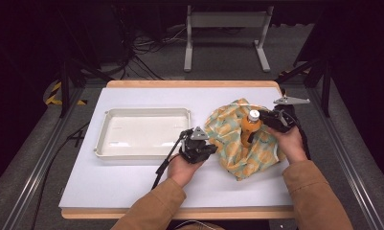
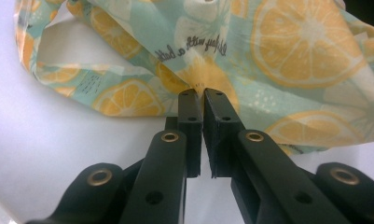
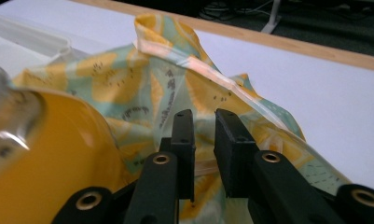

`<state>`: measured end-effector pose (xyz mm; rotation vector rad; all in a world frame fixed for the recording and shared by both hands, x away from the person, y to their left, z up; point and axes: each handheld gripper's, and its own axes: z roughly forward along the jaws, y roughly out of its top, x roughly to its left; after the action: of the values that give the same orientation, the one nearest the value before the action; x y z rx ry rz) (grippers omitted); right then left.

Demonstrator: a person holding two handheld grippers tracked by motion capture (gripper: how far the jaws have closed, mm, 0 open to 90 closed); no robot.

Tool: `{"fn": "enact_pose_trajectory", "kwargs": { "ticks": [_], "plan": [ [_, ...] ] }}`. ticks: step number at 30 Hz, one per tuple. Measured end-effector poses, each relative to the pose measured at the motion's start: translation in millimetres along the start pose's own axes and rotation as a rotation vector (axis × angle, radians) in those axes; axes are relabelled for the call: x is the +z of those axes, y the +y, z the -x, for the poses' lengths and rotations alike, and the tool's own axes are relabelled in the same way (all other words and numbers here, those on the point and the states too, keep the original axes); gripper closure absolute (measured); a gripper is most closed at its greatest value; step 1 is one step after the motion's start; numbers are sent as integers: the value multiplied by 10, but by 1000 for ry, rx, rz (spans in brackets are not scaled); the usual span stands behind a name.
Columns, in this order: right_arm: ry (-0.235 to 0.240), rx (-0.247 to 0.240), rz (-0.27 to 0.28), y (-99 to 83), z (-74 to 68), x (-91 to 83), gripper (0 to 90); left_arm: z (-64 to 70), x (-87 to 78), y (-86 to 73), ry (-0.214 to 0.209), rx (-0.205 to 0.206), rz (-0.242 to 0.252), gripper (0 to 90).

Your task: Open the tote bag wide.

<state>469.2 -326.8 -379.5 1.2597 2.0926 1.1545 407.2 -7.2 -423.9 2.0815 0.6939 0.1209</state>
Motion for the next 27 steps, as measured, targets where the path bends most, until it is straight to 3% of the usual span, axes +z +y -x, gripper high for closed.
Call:
{"fn": "enact_pose_trajectory", "kwargs": {
  "ticks": [9,18,22,24,27],
  "plan": [
    [-36,6,-89,-187,52,106,731,-5,20,-19,7,-3,-23,855],
    [-77,10,-191,-359,95,153,687,-14,-54,-6,6,0,9,843],
    [-73,12,-185,-374,87,95,591,-23,-131,16,-12,-13,44,781],
    [-63,12,-155,-350,76,30,588,-26,-169,29,-36,-23,71,706],
    [-59,11,-100,-306,36,-93,566,-30,-237,58,-37,-27,99,652]
  ]
}}
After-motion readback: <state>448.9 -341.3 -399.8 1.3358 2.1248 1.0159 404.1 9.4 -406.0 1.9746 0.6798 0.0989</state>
